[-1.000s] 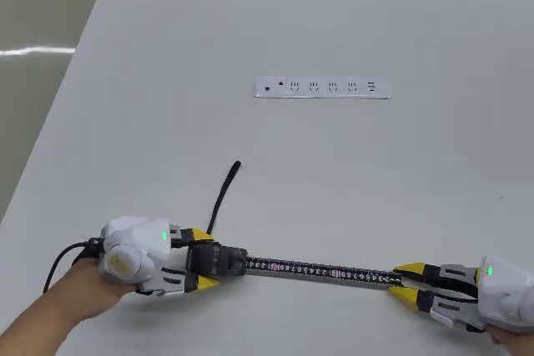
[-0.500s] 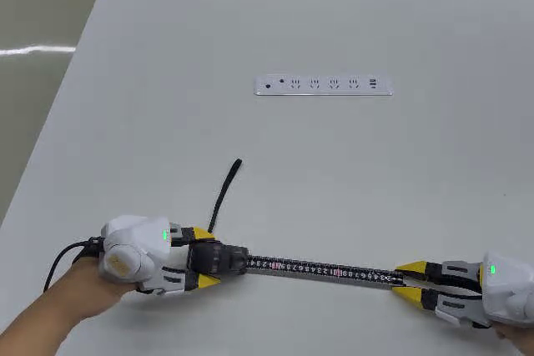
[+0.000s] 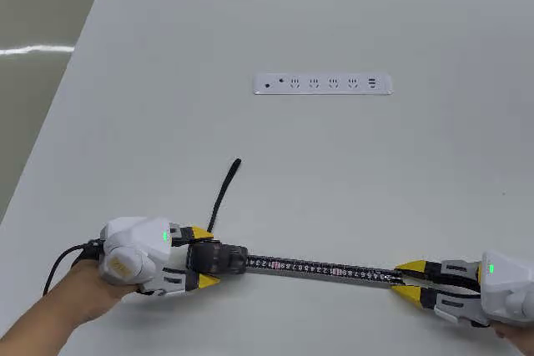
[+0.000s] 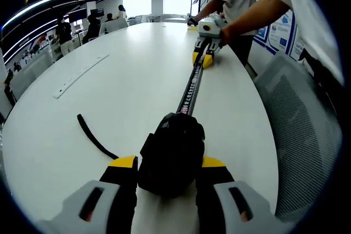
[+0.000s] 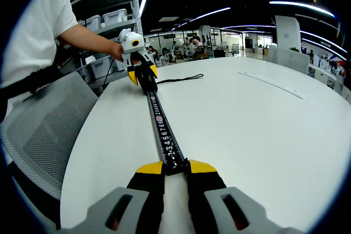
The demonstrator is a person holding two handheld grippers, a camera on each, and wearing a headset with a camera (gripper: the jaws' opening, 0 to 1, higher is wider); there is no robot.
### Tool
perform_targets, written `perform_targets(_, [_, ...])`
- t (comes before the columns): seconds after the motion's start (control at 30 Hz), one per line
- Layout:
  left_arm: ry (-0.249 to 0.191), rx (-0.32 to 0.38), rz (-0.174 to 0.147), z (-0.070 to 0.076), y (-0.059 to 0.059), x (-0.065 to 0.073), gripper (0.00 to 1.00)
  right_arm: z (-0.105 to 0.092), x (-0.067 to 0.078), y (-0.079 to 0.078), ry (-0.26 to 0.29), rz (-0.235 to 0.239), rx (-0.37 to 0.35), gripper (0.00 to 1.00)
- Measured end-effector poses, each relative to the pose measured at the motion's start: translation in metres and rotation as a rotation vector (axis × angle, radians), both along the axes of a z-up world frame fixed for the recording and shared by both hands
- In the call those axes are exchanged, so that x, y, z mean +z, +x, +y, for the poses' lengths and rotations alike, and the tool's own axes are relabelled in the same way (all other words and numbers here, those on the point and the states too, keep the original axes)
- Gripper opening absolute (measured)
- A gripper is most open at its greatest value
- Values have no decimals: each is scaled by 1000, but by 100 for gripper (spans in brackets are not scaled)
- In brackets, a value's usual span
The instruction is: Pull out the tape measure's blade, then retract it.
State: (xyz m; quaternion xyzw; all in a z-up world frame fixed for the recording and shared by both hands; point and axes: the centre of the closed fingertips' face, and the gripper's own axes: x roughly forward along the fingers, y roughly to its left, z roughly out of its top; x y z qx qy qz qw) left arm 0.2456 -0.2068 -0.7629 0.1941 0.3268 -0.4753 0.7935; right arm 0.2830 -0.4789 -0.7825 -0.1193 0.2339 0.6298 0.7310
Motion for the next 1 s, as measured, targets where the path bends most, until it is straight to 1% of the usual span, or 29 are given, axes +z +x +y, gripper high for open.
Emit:
perform_targets(0.07, [-23,36,8,-1,-1,1,41,0,0,0,-3,-1,-1,15])
perform_targets(0.1, [-27,44,9,-2,-2,2,44,0,0,0,-3,-2,-1,15])
perform_targets(0.2, [-24,66,3,-3,-4,3,48,0,0,0,-5,-3,-3,15])
perform_targets(0.27, [-35,112,11,-2,-4,4,50,-1,0,0,-2,1,-9,15])
perform_targets(0.3, [-42,142,19,-1,-3,4,50,-1,-1,0,1,5,-14,15])
perform_targets(0.33, [-45,157,26,0,-4,4,50,-1,0,0,3,4,-16,15])
perform_targets(0.37, [-45,174,30,1,-3,3,51,-1,0,0,4,4,-17,15])
perform_targets(0.4, [-40,197,26,3,-2,3,52,0,0,0,4,5,-20,15])
perform_targets(0.43, [-40,203,23,4,-1,2,52,0,0,0,4,6,-21,15])
perform_targets(0.57, [-55,258,41,4,-2,0,58,0,0,0,3,7,-24,15])
perform_targets(0.6, [-57,270,41,5,-2,1,59,0,0,0,3,8,-26,15])
perform_targets(0.67, [-51,302,29,6,0,3,61,-1,0,0,5,9,-30,15])
perform_targets(0.7, [-61,327,34,6,1,3,62,-1,0,0,6,11,-32,15])
perform_targets(0.77, [-74,373,28,8,4,6,65,0,0,0,4,5,-30,15])
perform_targets(0.83, [-74,396,22,8,5,9,67,0,1,-1,5,10,-35,15])
perform_targets(0.9, [-66,402,18,7,4,9,68,-1,1,0,7,10,-37,15])
perform_targets(0.93, [-69,408,17,7,4,9,68,-1,0,0,6,10,-37,15])
perform_targets(0.97, [-76,423,18,7,5,10,68,-1,0,0,6,10,-38,15])
perform_targets(1.0, [-72,451,18,9,5,9,69,-1,0,0,6,11,-39,15])
